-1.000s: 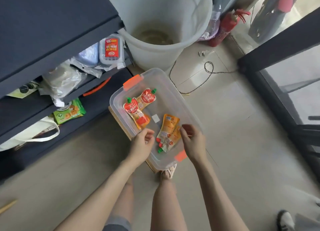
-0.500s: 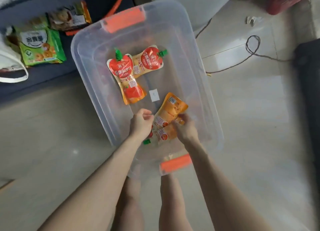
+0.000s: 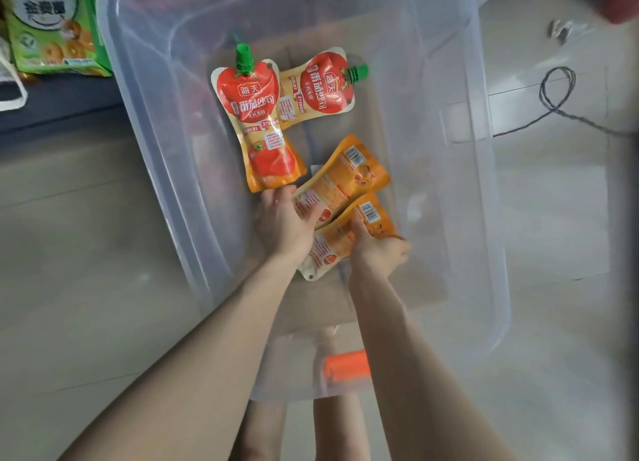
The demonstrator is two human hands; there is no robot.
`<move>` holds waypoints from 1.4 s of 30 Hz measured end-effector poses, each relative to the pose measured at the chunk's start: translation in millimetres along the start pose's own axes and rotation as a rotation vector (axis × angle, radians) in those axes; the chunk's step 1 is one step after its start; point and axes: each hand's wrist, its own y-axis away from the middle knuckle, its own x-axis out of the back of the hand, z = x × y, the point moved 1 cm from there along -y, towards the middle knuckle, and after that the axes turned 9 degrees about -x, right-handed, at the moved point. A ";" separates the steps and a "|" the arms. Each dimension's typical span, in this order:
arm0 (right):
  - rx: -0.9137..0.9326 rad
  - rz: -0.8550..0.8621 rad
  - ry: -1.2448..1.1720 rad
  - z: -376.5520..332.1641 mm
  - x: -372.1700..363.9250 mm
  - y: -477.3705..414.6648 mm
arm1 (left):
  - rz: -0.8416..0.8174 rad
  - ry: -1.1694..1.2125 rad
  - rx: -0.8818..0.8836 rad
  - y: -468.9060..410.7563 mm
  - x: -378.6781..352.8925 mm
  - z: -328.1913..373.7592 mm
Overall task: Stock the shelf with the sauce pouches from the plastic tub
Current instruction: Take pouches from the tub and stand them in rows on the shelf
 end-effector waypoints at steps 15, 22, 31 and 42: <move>0.030 -0.224 -0.190 -8.7 -0.7 -7.0 | -0.189 0.160 0.010 -4.8 -1.2 10.3; 0.192 -0.327 -0.117 -19.2 25.8 21.7 | -0.156 0.345 -0.031 5.8 31.9 27.8; 0.558 -0.458 -0.050 -48.4 119.6 140.9 | 0.011 0.665 -0.003 85.3 158.4 59.8; 0.870 -0.544 0.035 -63.2 233.8 296.4 | 0.359 0.796 0.000 213.5 326.1 89.6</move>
